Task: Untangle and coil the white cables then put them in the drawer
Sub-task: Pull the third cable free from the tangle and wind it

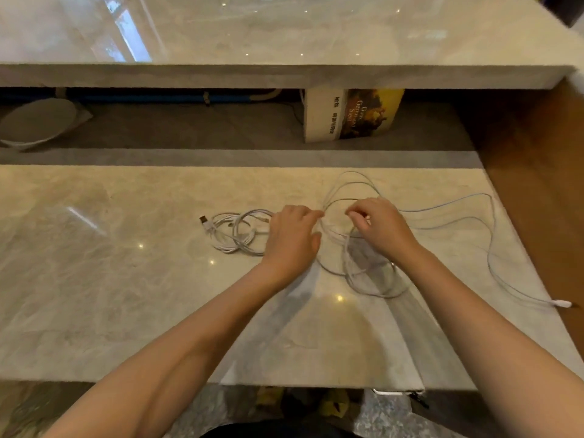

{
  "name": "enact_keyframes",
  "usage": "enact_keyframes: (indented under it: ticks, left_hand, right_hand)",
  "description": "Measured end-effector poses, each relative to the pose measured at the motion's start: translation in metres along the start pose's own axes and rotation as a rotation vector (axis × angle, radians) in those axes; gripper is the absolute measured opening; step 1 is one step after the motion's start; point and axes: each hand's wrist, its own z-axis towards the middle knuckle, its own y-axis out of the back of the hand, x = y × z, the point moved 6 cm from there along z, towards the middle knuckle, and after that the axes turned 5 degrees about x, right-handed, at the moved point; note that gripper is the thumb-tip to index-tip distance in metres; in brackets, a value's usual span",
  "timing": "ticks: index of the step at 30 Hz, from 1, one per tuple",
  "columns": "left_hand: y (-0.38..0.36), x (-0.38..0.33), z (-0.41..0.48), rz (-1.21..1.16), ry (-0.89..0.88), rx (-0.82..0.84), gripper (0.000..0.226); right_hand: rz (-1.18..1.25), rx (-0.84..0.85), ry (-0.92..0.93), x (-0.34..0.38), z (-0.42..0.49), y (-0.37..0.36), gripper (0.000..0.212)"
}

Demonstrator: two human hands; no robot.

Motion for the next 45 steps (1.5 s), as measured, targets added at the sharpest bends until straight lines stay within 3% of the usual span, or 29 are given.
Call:
enact_keyframes:
  ticks: [5, 10, 13, 16, 19, 23, 26, 29, 32, 34, 41, 43, 45]
  left_hand:
    - [-0.045, -0.032, 0.011, -0.013, -0.094, 0.152, 0.038]
    - [-0.061, -0.032, 0.008, -0.066, -0.068, 0.191, 0.022]
    - [-0.062, -0.031, 0.007, -0.095, -0.032, 0.206, 0.023]
    - [-0.059, -0.031, 0.006, -0.173, -0.004, 0.214, 0.032]
    - [-0.047, -0.031, 0.002, -0.301, 0.013, 0.083, 0.043]
    - [-0.016, -0.037, -0.006, -0.268, 0.049, -0.231, 0.027]
    - [-0.002, -0.053, -0.012, -0.160, -0.070, -0.351, 0.019]
    - [0.008, -0.067, -0.021, -0.166, -0.204, -0.367, 0.031]
    - [0.008, -0.071, -0.025, -0.295, -0.248, -0.188, 0.035]
    - [0.006, -0.065, -0.028, -0.319, -0.228, -0.113, 0.037]
    - [0.061, -0.050, -0.029, -0.361, -0.258, -0.339, 0.024]
    - [0.075, -0.044, -0.026, -0.419, -0.219, -0.358, 0.023]
    - [0.081, -0.037, -0.024, -0.483, -0.181, -0.358, 0.020]
  right_hand:
    - [-0.085, 0.176, -0.051, -0.038, -0.035, -0.007, 0.016]
    - [-0.124, 0.150, -0.108, -0.049, -0.042, -0.018, 0.023]
    - [-0.086, 0.171, -0.139, -0.054, -0.042, -0.021, 0.011]
    - [0.078, 0.130, -0.141, -0.051, -0.041, -0.014, 0.008]
    - [0.289, 0.077, -0.130, -0.041, -0.039, -0.004, 0.006]
    - [0.727, -0.061, -0.241, -0.028, -0.035, 0.014, 0.006]
    - [0.993, -0.033, -0.252, -0.009, -0.029, 0.027, 0.016]
    - [1.165, 0.002, -0.240, 0.010, -0.022, 0.039, 0.021]
    - [1.271, 0.024, -0.237, 0.021, -0.017, 0.045, 0.026]
    - [1.282, 0.036, -0.236, 0.028, -0.013, 0.045, 0.031]
    - [1.166, 0.042, -0.193, 0.042, -0.010, 0.057, 0.038]
    - [1.003, 0.064, -0.152, 0.044, -0.009, 0.060, 0.037]
    - [0.666, 0.068, -0.049, 0.048, -0.008, 0.060, 0.027]
